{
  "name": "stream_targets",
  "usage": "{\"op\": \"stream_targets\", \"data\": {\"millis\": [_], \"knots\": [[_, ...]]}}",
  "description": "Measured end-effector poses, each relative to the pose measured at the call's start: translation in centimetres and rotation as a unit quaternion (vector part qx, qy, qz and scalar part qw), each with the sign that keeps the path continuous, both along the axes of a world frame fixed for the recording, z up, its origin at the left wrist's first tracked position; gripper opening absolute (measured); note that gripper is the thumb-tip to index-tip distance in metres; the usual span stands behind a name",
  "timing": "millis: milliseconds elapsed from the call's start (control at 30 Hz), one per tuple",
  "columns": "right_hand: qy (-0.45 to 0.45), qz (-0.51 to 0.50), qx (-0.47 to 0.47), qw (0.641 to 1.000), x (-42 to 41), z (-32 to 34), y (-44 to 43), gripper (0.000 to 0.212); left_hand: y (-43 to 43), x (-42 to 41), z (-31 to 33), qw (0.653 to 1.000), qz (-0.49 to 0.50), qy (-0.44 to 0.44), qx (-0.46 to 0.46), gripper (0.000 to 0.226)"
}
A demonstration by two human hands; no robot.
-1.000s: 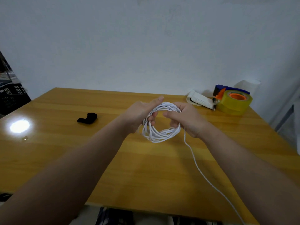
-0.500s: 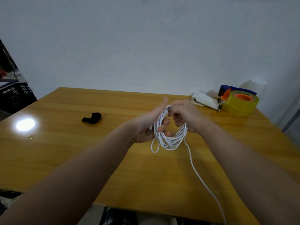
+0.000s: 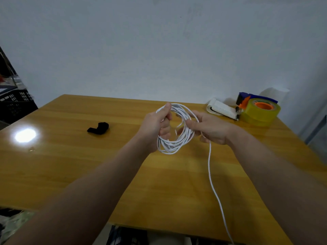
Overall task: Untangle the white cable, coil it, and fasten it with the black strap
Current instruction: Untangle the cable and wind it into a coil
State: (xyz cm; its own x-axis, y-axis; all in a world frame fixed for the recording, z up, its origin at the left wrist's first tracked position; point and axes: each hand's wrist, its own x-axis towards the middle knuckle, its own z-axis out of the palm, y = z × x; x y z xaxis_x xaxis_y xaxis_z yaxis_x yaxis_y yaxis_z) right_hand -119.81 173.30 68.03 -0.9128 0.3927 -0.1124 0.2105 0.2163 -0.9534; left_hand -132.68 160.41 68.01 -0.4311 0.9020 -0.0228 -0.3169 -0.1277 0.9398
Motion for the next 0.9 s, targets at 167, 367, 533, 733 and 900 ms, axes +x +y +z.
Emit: {"op": "stream_targets", "data": {"millis": [167, 367, 533, 733, 900], "knots": [[0.091, -0.127, 0.212, 0.965, 0.8, 0.6, 2.0, 0.018, -0.4, -0.3, 0.4, 0.994, 0.028, 0.092, -0.059, 0.043], [0.137, -0.179, 0.332, 0.916, -0.7, -0.2, 2.6, 0.037, -0.2, 1.2, 1.1, 0.994, -0.006, 0.088, -0.061, 0.049], [0.165, -0.140, -0.052, 0.975, -2.0, -2.8, 0.2, 0.021, 0.5, -0.3, 2.2, 0.998, 0.048, -0.029, 0.011, 0.044], [0.067, -0.184, 0.019, 0.980, -0.5, -5.0, 0.4, 0.022, 0.3, -6.1, 4.0, 0.971, 0.178, -0.123, 0.104, 0.044], [-0.169, -0.033, 0.591, 0.788, -1.7, -3.1, -2.3, 0.038, 1.7, -5.3, 2.5, 0.980, 0.185, -0.056, 0.044, 0.036]]}}
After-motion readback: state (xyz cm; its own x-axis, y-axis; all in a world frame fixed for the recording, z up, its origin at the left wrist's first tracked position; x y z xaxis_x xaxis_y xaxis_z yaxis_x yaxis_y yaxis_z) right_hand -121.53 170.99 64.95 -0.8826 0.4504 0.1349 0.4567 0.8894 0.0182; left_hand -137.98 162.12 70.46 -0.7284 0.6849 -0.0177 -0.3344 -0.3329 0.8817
